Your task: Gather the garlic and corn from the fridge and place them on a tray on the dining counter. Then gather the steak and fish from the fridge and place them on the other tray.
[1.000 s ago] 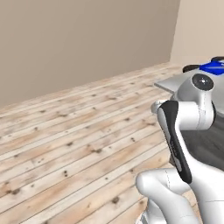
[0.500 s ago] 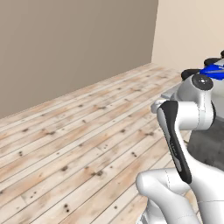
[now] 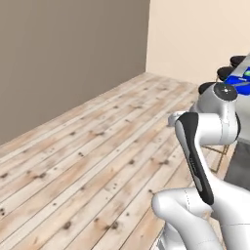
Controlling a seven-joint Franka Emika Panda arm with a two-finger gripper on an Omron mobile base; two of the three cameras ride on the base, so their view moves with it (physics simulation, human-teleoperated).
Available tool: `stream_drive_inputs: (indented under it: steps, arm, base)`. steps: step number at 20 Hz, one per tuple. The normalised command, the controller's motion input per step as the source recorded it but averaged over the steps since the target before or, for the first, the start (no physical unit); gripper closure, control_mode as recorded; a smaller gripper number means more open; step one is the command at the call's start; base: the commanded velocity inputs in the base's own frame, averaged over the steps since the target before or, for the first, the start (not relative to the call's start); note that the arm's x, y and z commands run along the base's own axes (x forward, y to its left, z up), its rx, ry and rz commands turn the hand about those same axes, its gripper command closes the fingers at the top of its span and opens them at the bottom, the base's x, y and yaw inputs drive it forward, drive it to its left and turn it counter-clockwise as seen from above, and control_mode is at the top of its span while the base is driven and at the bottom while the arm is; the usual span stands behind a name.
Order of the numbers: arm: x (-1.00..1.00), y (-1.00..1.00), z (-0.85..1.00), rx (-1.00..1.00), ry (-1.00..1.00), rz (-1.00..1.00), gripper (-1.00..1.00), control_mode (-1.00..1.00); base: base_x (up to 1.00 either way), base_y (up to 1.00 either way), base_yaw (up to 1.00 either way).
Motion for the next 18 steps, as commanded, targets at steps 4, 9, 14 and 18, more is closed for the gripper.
stream_drive_inputs:
  steps: [4, 9, 14, 18]
  arm:
    - [0.00, 0.00, 0.00, 0.00, 0.00, 0.00, 1.00, 1.00]
    - [0.00, 0.00, 0.00, 0.00, 0.00, 0.00, 1.00, 1.00]
    - [0.00, 0.00, 0.00, 0.00, 0.00, 0.00, 1.00, 1.00]
    - [0.00, 0.00, 0.00, 0.00, 0.00, 0.00, 1.00, 1.00]
  base:
    - [1.00, 0.29, -0.38]
    - [1.00, 0.44, -0.41]
    - [1.00, 0.53, -0.40]
    - [1.00, 0.64, -0.48]
